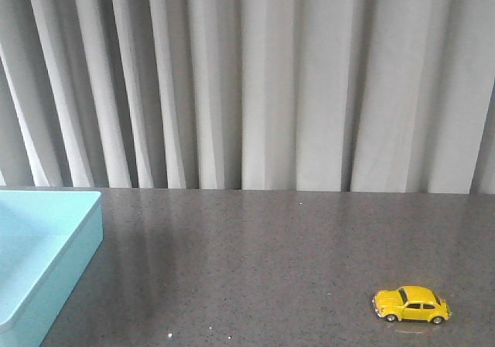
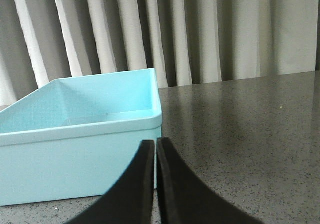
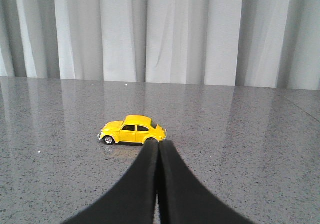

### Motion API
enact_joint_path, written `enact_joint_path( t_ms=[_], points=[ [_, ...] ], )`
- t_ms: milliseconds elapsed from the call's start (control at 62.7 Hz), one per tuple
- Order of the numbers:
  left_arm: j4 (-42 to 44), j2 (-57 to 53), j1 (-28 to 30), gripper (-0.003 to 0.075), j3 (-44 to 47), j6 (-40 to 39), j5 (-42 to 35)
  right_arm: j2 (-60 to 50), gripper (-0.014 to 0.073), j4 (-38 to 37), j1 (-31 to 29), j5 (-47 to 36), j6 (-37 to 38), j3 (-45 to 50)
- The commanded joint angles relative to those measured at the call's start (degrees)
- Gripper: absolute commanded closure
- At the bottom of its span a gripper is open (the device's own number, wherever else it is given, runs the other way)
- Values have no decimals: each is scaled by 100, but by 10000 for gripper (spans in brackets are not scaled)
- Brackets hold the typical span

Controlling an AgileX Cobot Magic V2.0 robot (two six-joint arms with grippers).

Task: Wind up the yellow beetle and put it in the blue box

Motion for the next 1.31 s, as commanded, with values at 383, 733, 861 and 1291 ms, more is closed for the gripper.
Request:
enact_joint_path(
  t_ms=[383,733,861,1291],
  points=[
    [-27,-86,-36,726,-46,-41,-417,-47,599,-47,-32,-483,0,14],
    [-29,106,-36,726,-1343,-244,-524,112,599,506,-32,83,150,-1187],
    [-19,787,-36,726,-2463,-212,-57,738,599,341,-32,847,145,-2334],
    [125,3832,-36,726,-4767,-190,1644,3463,599,346,-32,2182,145,-4415]
  ],
)
